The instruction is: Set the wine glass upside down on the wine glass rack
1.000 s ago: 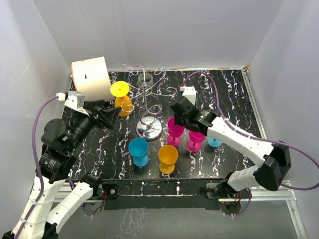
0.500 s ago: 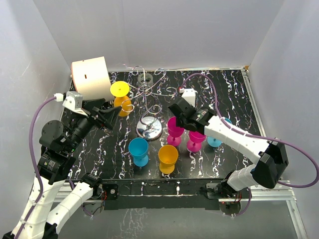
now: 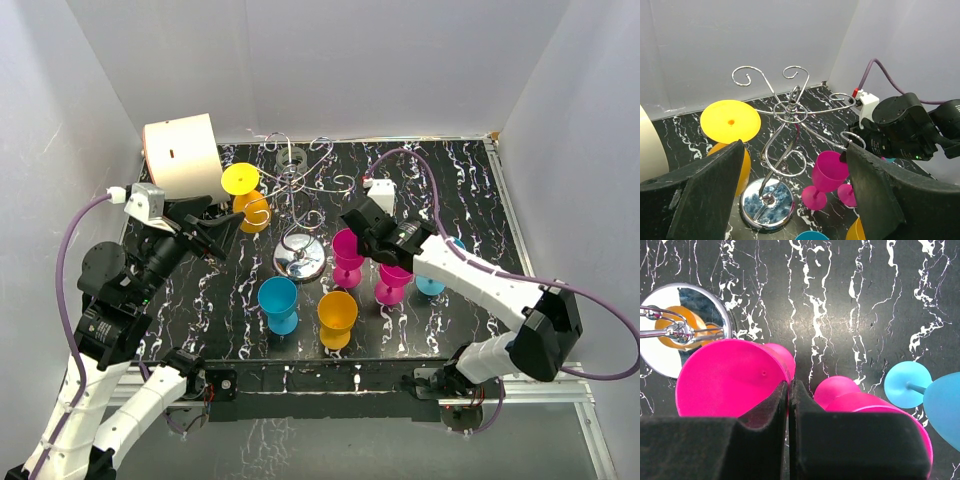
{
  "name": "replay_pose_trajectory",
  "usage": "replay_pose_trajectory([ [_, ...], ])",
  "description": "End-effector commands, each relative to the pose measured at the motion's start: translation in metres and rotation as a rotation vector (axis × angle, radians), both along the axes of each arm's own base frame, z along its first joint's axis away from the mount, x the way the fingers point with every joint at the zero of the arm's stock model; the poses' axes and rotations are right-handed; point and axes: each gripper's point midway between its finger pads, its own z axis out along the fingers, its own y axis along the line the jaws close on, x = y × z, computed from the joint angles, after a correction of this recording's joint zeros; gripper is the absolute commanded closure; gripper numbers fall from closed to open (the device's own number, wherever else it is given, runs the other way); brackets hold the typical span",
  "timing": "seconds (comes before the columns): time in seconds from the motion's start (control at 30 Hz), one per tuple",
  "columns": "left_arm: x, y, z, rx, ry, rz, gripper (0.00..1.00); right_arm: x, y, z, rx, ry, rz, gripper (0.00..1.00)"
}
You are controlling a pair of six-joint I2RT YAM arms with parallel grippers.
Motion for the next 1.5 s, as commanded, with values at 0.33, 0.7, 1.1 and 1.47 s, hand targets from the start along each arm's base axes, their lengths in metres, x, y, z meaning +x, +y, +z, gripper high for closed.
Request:
replay_pose_trajectory([
  [0.33, -0.003, -0.014, 0.051, -0.081, -0.118, -0.08, 0.15, 0.006, -0.031, 0.088, 0.18, -0.331, -0.111, 1.0],
  [0.7, 0.009, -0.069, 0.085, -0.255, -0.04, -0.366, 0.12, -0.027, -0.1, 0.147, 0.394, -0.611, -0.314, 1.0],
  [1.1, 0.017, -0.144, 0.1, -0.472, 0.168, -0.676, 0.01, -0.06, -0.145, 0.219, 0.671, -0.859, -0.397, 1.0],
  [1.47, 0.036, -0.184, 0.116, -0.728, 0.316, -0.595, 0.01, -0.087, -0.15, 0.301, 0.985, -1.035, -0.301, 1.0],
])
